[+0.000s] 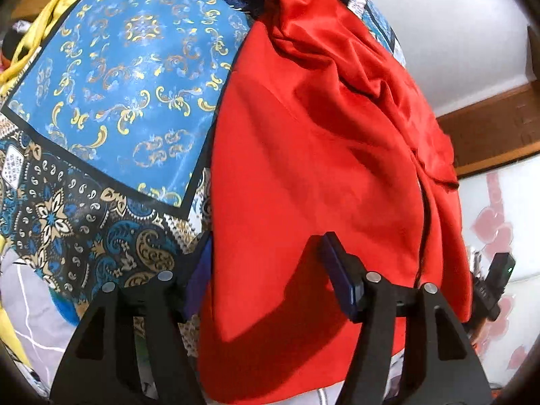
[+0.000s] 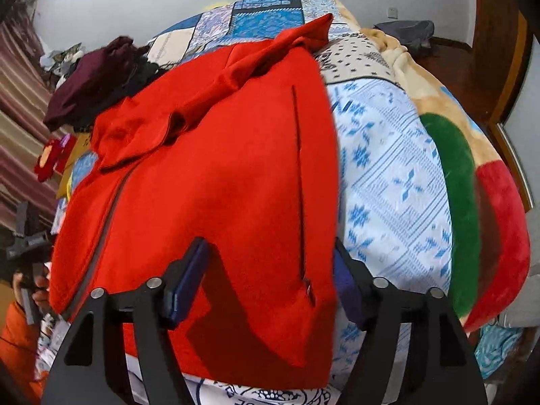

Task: Fold large clothes

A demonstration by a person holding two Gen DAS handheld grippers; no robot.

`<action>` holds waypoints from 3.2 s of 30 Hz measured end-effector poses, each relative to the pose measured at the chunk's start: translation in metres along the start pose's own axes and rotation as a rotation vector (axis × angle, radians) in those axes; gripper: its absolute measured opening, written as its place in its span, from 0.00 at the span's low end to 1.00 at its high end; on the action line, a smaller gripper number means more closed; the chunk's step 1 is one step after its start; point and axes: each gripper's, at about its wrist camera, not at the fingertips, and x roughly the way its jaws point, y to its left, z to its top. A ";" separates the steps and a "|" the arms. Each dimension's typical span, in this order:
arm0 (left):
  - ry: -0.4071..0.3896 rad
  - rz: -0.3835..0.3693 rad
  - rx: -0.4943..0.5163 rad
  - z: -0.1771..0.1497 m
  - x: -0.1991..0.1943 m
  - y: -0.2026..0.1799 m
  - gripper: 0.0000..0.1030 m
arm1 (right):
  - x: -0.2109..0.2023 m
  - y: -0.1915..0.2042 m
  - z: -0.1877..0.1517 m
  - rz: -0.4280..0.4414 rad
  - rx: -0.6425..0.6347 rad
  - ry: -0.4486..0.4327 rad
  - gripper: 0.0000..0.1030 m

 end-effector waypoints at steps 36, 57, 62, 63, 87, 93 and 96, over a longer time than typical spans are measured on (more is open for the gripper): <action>-0.437 -0.072 0.127 0.157 -0.090 -0.126 0.05 | -0.035 0.045 0.163 0.074 -0.055 -0.328 0.12; -0.287 0.226 0.260 0.206 -0.001 -0.122 0.20 | 0.027 0.001 0.221 -0.054 0.079 -0.308 0.34; -0.442 0.171 0.274 0.192 -0.056 -0.132 0.55 | -0.033 0.002 0.214 -0.148 0.062 -0.484 0.62; -0.478 0.158 0.275 0.188 -0.069 -0.132 0.59 | -0.039 0.002 0.211 -0.156 0.055 -0.490 0.63; -0.177 0.107 0.093 0.184 0.044 -0.027 0.61 | 0.094 -0.037 0.186 0.020 0.119 -0.003 0.69; -0.230 -0.065 -0.037 0.199 0.050 -0.013 0.67 | 0.115 -0.027 0.201 0.012 0.126 -0.011 0.62; -0.246 -0.090 -0.054 0.203 0.049 -0.015 0.53 | 0.121 -0.030 0.200 0.050 0.164 0.014 0.20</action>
